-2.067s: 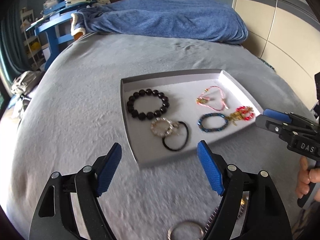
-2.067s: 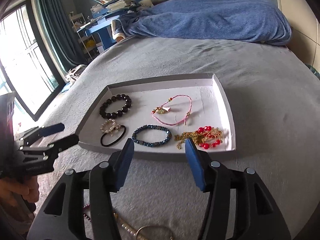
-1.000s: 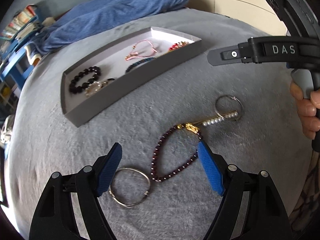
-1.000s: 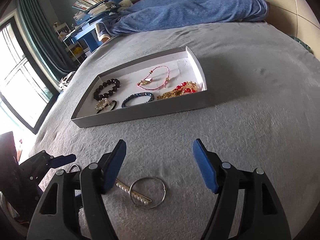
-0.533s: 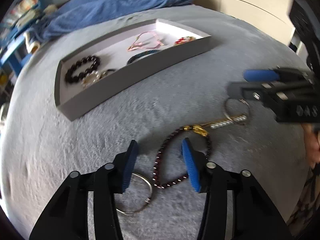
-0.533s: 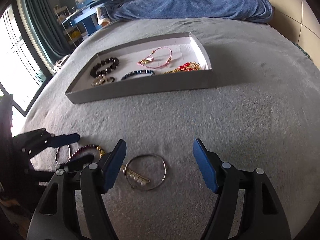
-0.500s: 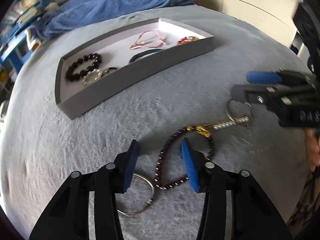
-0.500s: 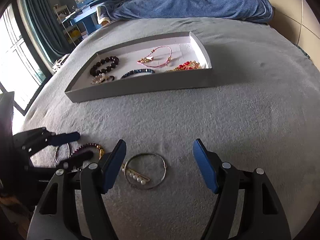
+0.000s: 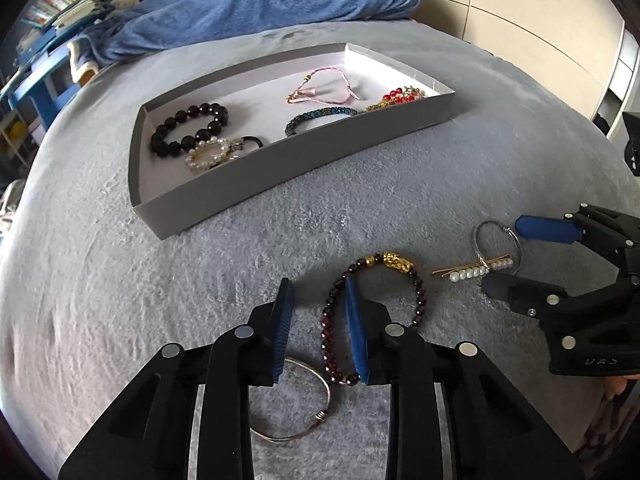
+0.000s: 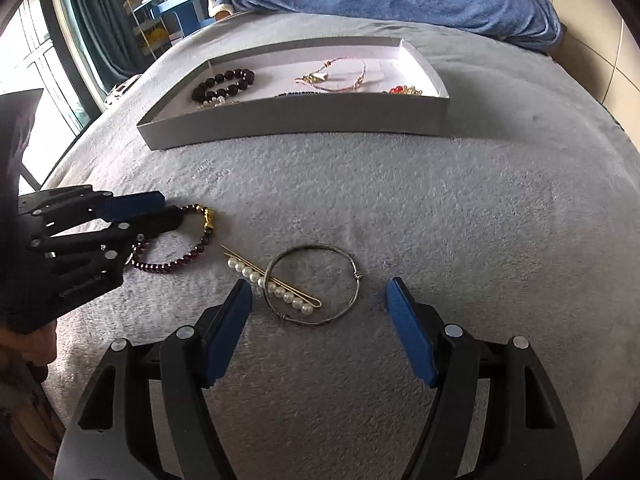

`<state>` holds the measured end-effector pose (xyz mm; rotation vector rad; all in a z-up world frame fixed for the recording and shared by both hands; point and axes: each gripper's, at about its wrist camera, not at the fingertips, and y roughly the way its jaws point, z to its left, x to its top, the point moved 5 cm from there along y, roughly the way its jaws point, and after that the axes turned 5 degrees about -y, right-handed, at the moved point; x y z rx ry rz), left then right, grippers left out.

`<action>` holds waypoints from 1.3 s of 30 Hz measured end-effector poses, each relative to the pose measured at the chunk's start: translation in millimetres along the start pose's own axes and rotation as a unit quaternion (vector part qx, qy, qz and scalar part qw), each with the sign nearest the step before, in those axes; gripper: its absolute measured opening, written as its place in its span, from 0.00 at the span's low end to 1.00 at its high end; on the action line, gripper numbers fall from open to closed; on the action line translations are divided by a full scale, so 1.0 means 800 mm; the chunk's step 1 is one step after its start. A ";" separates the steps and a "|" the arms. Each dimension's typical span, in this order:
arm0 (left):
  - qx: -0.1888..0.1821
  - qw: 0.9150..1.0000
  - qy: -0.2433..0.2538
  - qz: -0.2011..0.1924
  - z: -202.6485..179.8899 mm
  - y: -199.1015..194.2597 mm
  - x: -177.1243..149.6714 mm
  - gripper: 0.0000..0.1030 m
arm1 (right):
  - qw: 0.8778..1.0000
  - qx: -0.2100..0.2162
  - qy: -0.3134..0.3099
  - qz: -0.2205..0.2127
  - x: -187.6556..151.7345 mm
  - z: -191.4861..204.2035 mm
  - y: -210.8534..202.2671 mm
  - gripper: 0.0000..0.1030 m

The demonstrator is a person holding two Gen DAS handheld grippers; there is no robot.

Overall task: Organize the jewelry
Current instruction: 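Grasp the dark red bead bracelet with the left tool, then grasp the silver bangle with the right tool while the left tool lifts the red bracelet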

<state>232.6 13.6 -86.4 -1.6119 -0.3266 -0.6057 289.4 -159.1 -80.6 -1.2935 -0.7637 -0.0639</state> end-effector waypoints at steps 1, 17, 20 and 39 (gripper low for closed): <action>-0.001 1.000 0.001 0.002 -0.001 0.001 -0.001 0.28 | 1.000 -0.003 -0.006 0.000 -0.001 0.002 0.000 0.65; -0.013 1.000 0.014 0.011 -0.013 0.004 0.000 0.13 | 0.999 0.023 0.003 -0.046 0.016 0.006 -0.021 0.48; -0.019 1.000 0.013 0.007 -0.015 0.001 0.001 0.09 | 0.998 0.029 0.014 -0.056 0.020 0.003 -0.026 0.48; -0.065 0.997 -0.032 -0.033 -0.002 -0.039 0.028 0.04 | 0.995 0.045 0.024 -0.082 0.043 -0.002 -0.035 0.48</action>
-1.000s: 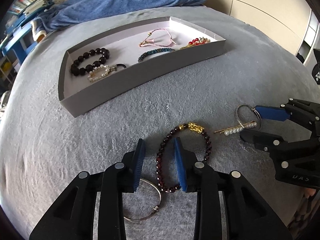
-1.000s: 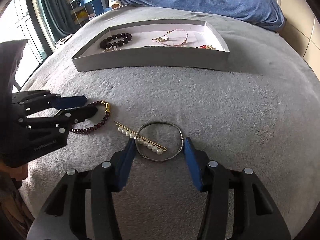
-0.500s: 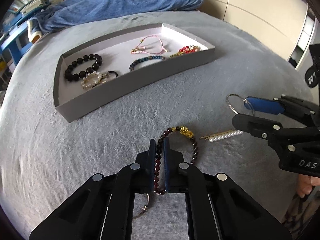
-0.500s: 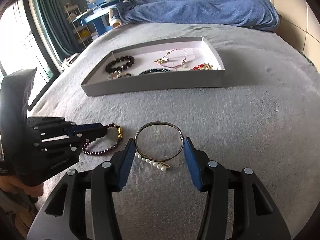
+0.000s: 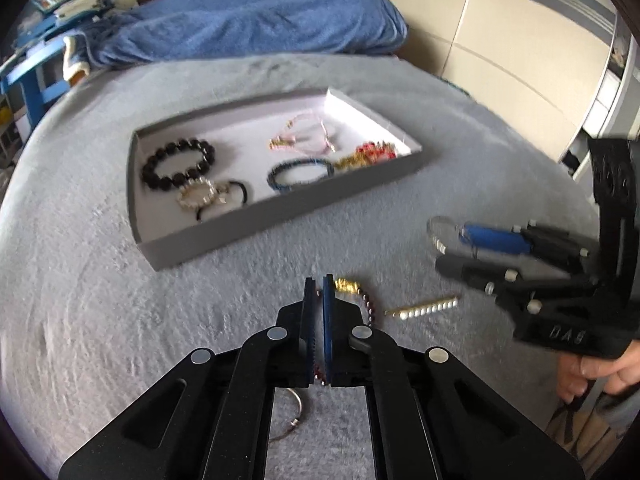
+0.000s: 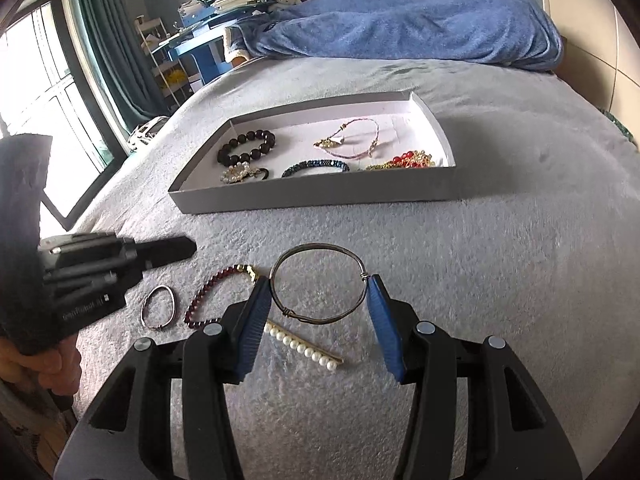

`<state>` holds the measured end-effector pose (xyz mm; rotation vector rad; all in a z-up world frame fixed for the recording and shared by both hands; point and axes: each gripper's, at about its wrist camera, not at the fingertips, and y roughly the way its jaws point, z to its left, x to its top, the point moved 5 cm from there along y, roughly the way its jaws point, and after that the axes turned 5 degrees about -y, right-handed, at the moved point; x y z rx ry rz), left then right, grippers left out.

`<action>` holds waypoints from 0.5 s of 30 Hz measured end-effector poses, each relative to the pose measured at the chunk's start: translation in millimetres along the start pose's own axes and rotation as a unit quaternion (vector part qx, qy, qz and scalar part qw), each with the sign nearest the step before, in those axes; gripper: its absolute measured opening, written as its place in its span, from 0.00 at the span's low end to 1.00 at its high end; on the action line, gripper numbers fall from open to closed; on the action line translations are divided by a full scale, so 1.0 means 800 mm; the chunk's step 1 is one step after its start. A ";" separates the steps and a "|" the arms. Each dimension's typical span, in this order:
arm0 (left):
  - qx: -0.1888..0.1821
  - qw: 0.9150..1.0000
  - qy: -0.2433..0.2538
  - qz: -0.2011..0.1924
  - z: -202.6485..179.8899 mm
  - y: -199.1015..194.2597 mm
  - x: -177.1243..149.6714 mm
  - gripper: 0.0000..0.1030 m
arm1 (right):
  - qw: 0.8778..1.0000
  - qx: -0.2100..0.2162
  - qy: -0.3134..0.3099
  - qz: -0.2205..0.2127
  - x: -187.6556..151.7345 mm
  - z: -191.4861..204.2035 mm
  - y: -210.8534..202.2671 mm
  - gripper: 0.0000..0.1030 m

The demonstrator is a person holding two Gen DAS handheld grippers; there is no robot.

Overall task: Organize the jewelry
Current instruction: 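Grasp the silver bangle with the right tool while the left tool lifts the red bracelet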

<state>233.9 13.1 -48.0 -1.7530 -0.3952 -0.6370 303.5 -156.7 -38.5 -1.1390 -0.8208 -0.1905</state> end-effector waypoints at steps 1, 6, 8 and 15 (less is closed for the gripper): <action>-0.003 1.000 0.000 0.009 0.001 0.005 -0.002 0.04 | 1.000 0.001 0.003 0.000 0.000 -0.001 0.001 0.48; 0.009 0.999 0.024 0.045 -0.006 0.029 -0.015 0.19 | 1.000 0.005 0.005 0.001 0.000 0.000 0.002 0.48; 0.025 0.998 0.033 0.050 -0.006 0.036 -0.019 0.23 | 1.000 0.006 0.007 -0.001 0.000 0.000 0.002 0.48; 0.035 0.997 0.031 0.053 0.002 0.051 -0.025 0.26 | 1.000 0.011 0.011 -0.004 0.001 0.001 0.001 0.48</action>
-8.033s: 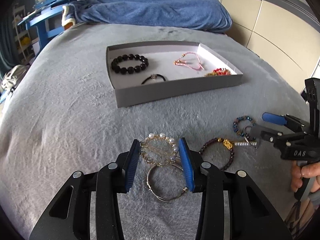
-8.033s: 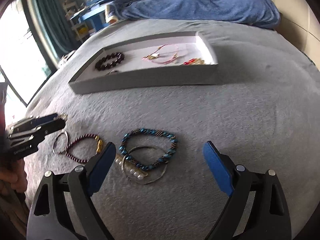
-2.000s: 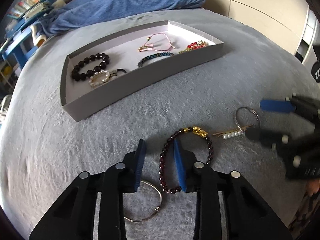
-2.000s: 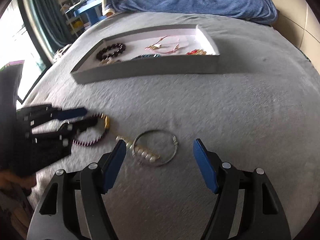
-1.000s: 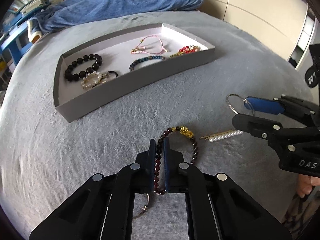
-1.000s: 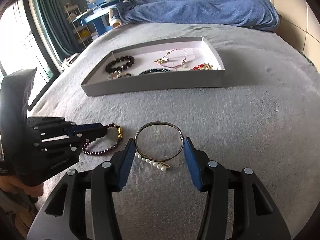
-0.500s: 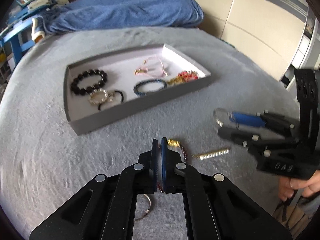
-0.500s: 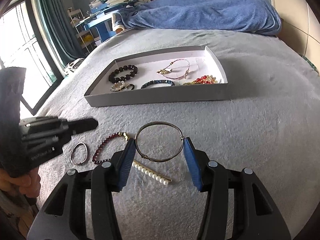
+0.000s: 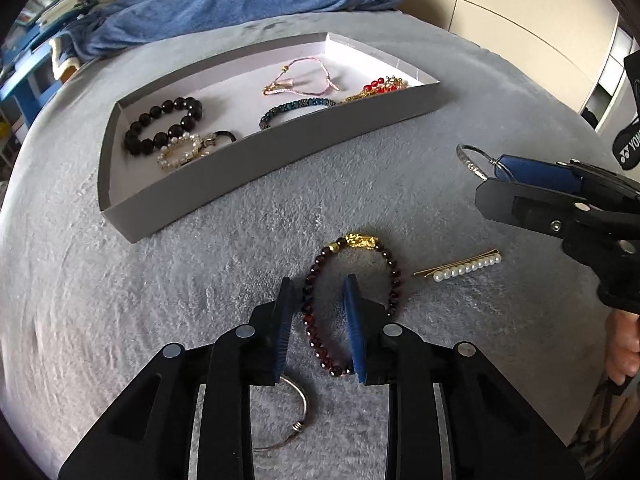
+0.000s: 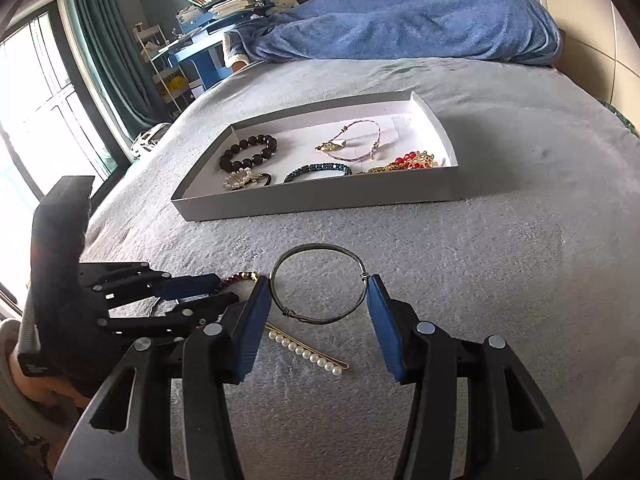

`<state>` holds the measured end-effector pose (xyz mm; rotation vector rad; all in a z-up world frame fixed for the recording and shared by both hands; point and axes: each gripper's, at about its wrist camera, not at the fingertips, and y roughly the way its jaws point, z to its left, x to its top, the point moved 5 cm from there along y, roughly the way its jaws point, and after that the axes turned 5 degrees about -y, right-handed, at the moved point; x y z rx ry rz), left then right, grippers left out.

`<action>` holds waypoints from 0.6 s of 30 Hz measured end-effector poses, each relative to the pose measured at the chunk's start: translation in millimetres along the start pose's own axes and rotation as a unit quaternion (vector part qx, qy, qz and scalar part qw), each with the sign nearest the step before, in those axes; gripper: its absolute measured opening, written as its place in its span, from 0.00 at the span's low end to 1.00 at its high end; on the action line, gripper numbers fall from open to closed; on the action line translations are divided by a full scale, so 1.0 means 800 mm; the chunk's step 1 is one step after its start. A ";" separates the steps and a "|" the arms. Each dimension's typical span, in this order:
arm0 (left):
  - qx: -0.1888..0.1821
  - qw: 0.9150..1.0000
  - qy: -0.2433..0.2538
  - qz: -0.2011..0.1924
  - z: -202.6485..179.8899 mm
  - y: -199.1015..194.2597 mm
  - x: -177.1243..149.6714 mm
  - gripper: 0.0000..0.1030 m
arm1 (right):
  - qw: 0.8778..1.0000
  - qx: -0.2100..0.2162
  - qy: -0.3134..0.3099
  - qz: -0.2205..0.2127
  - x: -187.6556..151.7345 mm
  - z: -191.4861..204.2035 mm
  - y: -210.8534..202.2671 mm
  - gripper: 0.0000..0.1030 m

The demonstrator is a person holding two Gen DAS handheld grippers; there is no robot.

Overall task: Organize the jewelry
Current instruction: 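Grasp the silver bangle with the right tool while the left tool lifts the red bracelet, then carry both items into the grey tray and open both tools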

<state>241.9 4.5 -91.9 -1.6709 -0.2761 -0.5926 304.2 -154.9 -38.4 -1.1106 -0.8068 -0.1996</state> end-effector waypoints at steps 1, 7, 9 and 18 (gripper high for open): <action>-0.002 1.000 -0.003 -0.001 0.001 0.001 0.000 0.26 | 1.000 0.000 0.000 0.000 0.000 0.000 0.000 0.48; -0.004 1.000 -0.006 -0.014 -0.001 -0.006 0.003 0.06 | 1.000 0.000 0.000 -0.002 0.002 -0.001 -0.001 0.48; -0.008 1.000 -0.008 -0.025 -0.002 -0.013 0.006 0.06 | 1.000 -0.001 -0.001 -0.002 0.002 -0.001 -0.002 0.48; -0.045 0.996 -0.021 -0.075 -0.007 -0.053 0.029 0.06 | 1.000 -0.003 -0.011 -0.011 0.022 -0.004 -0.001 0.48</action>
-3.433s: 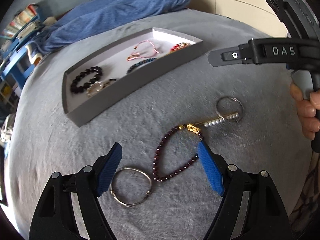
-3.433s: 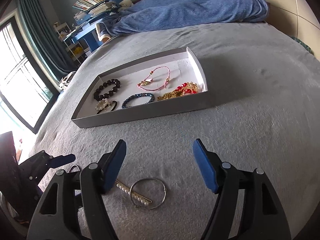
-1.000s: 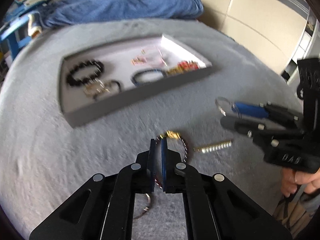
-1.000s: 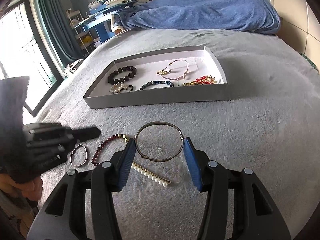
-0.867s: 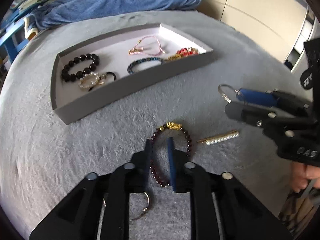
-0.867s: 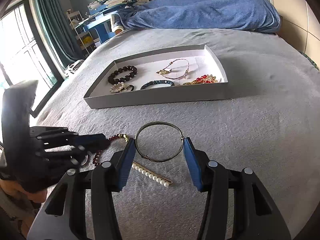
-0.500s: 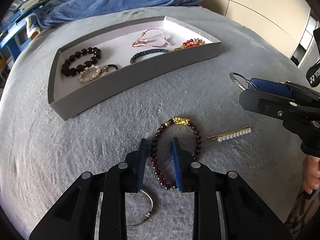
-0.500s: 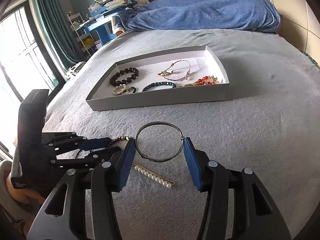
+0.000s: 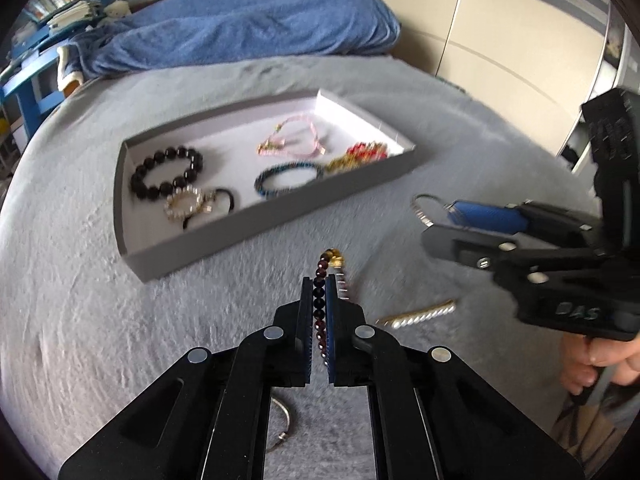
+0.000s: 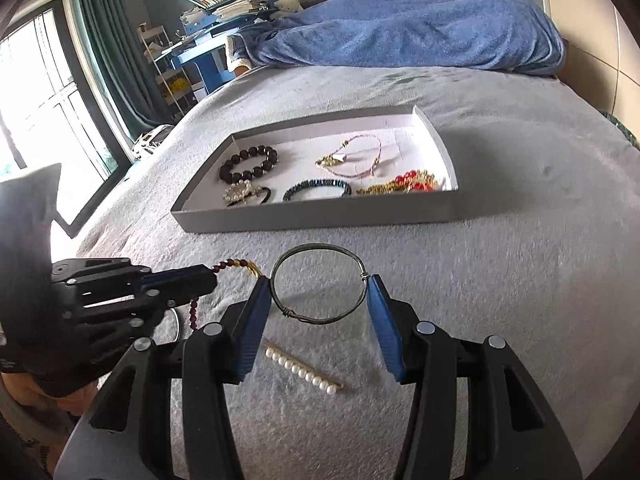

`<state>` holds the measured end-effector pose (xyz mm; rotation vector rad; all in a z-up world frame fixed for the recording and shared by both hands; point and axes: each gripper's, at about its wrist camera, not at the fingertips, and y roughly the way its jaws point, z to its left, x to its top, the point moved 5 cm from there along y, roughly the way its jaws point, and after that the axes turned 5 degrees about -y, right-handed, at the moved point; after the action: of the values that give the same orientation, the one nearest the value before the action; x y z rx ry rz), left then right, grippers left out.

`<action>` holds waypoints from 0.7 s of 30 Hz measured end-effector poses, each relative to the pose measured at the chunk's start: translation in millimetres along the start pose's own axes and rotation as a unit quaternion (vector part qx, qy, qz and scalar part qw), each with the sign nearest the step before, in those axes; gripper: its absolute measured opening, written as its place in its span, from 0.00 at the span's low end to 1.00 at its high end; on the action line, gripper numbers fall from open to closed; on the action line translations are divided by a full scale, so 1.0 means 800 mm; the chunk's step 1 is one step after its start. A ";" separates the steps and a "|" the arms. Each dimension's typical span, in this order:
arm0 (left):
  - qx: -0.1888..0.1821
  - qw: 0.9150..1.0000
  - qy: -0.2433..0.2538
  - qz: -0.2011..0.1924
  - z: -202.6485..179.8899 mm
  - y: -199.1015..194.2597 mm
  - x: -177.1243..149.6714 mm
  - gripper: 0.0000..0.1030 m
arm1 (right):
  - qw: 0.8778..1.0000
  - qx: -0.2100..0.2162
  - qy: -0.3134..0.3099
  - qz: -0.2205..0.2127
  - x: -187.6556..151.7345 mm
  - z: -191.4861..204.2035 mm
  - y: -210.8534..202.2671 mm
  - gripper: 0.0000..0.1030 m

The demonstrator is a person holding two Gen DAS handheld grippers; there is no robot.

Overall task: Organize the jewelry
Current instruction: 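Carry both items into the grey tray and open both tools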

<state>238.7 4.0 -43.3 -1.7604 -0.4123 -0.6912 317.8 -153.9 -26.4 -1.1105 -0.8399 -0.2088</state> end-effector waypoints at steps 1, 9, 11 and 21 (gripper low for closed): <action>-0.007 1.000 -0.004 -0.005 0.000 -0.004 0.005 0.06 | 1.000 0.000 0.000 -0.002 0.003 -0.001 0.000 0.48; -0.020 0.999 -0.016 -0.042 0.004 -0.022 0.041 0.06 | 1.000 -0.001 -0.016 -0.011 0.034 -0.010 0.008 0.48; -0.020 0.998 -0.017 -0.048 0.007 -0.024 0.048 0.06 | 1.000 -0.003 -0.019 -0.013 0.044 -0.014 0.012 0.48; -0.016 0.997 -0.009 -0.074 0.025 -0.007 0.110 0.06 | 0.999 -0.011 -0.032 -0.023 0.099 -0.032 0.045 0.48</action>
<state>307.2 18.8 13.6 -1.7807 -0.5516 -0.7906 404.0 -139.8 -2.4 -1.1234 -0.9235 -0.2222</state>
